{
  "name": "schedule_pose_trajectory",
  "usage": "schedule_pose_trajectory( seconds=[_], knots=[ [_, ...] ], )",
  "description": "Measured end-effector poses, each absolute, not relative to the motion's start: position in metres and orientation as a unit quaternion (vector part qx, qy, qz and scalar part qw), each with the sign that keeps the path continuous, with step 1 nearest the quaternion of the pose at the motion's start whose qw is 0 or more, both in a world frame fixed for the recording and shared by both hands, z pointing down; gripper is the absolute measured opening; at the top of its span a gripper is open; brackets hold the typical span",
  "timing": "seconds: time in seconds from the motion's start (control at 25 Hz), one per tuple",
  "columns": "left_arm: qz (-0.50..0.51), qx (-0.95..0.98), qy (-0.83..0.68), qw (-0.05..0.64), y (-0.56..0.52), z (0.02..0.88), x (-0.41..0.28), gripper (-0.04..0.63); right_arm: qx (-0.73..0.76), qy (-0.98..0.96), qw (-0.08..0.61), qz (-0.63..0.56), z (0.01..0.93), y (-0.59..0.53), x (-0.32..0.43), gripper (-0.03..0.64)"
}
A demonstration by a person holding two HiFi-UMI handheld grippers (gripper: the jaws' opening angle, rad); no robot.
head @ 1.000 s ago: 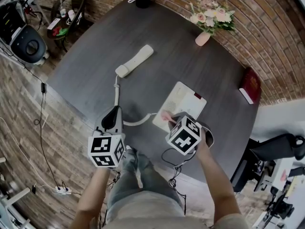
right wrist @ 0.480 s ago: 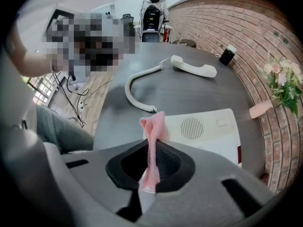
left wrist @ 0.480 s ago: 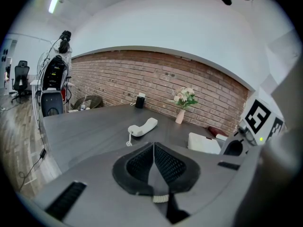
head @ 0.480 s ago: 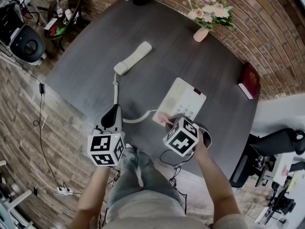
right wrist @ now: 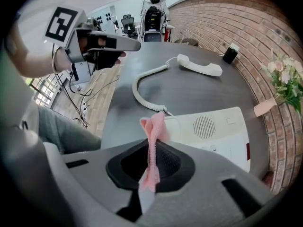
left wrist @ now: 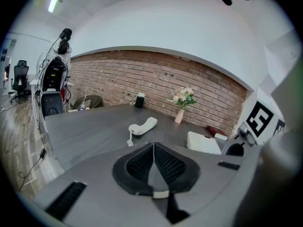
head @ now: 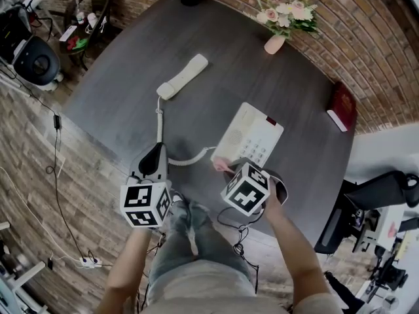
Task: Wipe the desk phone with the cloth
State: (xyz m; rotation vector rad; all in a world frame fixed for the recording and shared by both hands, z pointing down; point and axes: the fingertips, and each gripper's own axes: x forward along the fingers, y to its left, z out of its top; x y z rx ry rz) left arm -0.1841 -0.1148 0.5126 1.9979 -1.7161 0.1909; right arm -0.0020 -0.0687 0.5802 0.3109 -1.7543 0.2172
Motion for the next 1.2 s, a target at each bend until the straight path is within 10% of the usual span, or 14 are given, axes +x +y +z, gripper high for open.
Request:
schedule_pose_trajectory(
  seconds=[1.2],
  knots=[
    [0.046, 0.768, -0.599, 0.221, -0.165, 0.472, -0.130, 0.009, 0.211, -0.765, 0.600, 0.101, 0.515, -0.118, 0.077, 0.020]
  ],
)
